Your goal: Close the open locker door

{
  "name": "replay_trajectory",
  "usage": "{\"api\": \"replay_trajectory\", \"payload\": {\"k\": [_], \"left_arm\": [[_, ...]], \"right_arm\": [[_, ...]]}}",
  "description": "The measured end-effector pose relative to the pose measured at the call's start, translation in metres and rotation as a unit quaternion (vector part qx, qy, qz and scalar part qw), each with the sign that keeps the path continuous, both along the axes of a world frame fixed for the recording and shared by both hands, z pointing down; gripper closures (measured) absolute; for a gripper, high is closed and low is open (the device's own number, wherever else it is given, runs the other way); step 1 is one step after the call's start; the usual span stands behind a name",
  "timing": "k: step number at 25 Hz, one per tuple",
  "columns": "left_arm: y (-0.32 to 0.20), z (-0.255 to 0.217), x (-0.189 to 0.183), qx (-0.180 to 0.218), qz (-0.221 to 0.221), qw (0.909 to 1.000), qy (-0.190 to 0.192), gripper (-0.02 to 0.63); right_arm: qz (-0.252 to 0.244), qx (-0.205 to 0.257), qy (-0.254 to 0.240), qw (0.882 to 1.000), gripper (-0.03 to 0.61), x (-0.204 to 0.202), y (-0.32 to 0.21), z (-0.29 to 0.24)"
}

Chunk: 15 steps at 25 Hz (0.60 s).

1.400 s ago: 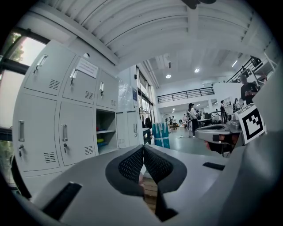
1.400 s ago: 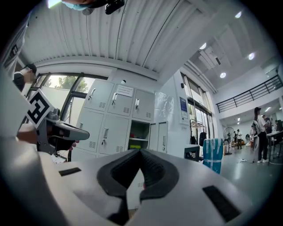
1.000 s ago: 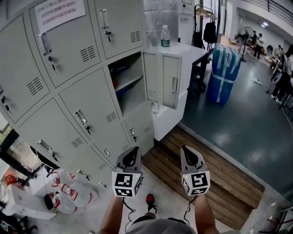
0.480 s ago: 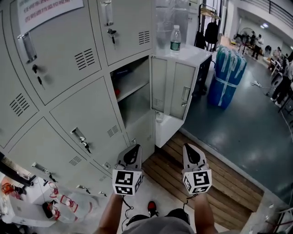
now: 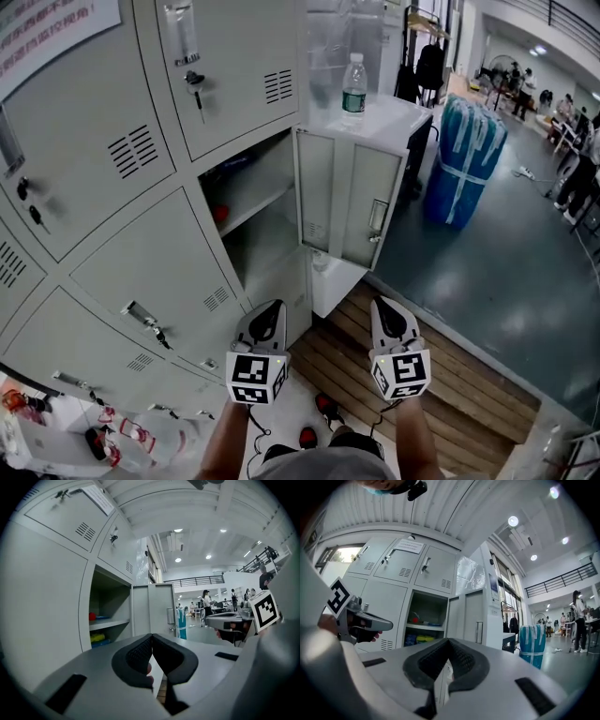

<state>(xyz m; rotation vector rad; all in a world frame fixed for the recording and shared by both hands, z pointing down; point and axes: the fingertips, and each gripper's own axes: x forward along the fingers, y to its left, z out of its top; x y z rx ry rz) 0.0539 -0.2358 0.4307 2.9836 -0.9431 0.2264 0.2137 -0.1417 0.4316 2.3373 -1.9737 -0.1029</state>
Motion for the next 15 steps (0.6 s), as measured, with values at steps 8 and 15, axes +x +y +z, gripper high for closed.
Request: {"api": "replay_trajectory", "payload": {"k": [8, 15], "left_arm": [[-0.049, 0.005, 0.064, -0.006, -0.009, 0.9999, 0.001, 0.591], [-0.075, 0.014, 0.102, -0.013, -0.013, 0.9998, -0.005, 0.591]], "right_arm": [[-0.005, -0.002, -0.005, 1.000, 0.561, 0.068, -0.053, 0.005], [-0.021, 0.008, -0.013, 1.000, 0.561, 0.111, -0.082, 0.004]]}}
